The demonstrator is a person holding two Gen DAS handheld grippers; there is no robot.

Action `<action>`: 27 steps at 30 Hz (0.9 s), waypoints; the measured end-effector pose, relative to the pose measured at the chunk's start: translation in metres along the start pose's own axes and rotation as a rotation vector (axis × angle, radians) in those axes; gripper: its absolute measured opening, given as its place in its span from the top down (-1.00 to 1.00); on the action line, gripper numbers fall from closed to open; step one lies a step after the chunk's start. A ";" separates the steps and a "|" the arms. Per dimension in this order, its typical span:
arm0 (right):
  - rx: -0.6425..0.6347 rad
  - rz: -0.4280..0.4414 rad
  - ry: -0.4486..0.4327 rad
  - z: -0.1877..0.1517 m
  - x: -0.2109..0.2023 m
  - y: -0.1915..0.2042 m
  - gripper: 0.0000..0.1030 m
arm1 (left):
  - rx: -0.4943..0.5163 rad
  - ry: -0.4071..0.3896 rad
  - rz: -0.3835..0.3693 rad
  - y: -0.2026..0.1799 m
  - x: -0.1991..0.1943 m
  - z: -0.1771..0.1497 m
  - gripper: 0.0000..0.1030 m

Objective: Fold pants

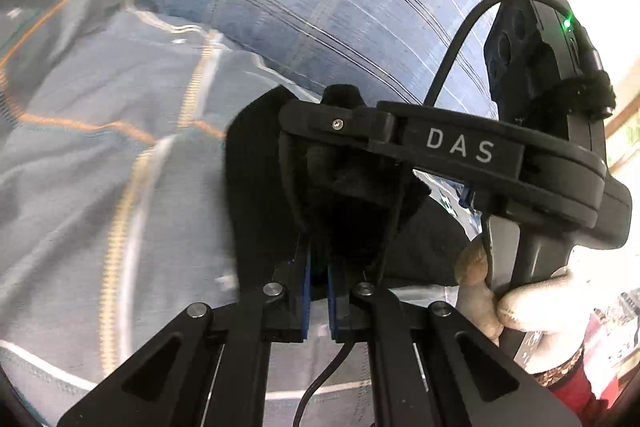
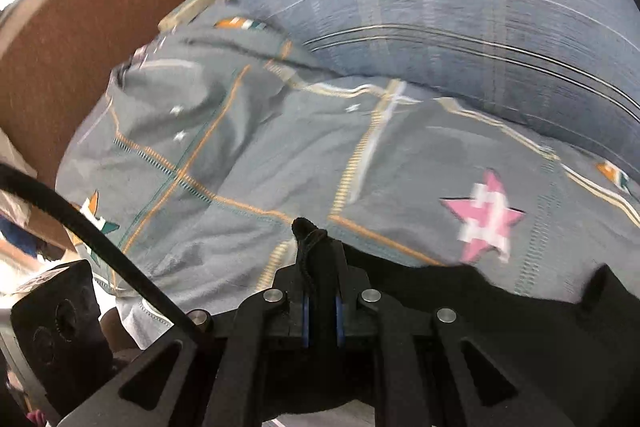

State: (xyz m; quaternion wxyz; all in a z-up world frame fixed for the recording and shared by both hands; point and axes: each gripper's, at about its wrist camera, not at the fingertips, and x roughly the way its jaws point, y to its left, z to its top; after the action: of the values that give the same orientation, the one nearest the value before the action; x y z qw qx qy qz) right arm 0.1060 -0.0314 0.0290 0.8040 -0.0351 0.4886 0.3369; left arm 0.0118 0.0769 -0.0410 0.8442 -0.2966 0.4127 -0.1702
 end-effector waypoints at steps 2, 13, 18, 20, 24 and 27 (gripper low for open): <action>0.039 -0.004 -0.024 -0.005 -0.014 -0.021 0.82 | 0.022 0.018 -0.003 -0.016 0.015 0.001 0.89; 0.322 -0.033 -0.101 -0.058 -0.046 -0.168 0.82 | 0.212 0.170 0.089 -0.090 0.132 -0.012 0.88; 0.403 -0.002 -0.128 -0.076 -0.041 -0.198 0.81 | 0.267 0.182 0.101 -0.100 0.135 -0.013 0.85; 0.410 0.013 -0.139 -0.078 -0.041 -0.201 0.80 | 0.268 0.193 0.095 -0.102 0.128 -0.012 0.84; 0.415 0.027 -0.154 -0.080 -0.041 -0.203 0.68 | 0.299 0.205 0.053 -0.107 0.096 -0.020 0.68; 0.453 0.064 -0.172 -0.084 -0.048 -0.209 0.47 | 0.301 0.177 0.022 -0.104 0.064 -0.023 0.30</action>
State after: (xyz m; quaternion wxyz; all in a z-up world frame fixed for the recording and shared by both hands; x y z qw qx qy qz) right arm 0.1484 -0.2495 -0.0325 0.8188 0.1904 0.4825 0.2459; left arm 0.0274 -0.0450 -0.0238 0.8414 -0.1463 0.4584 -0.2460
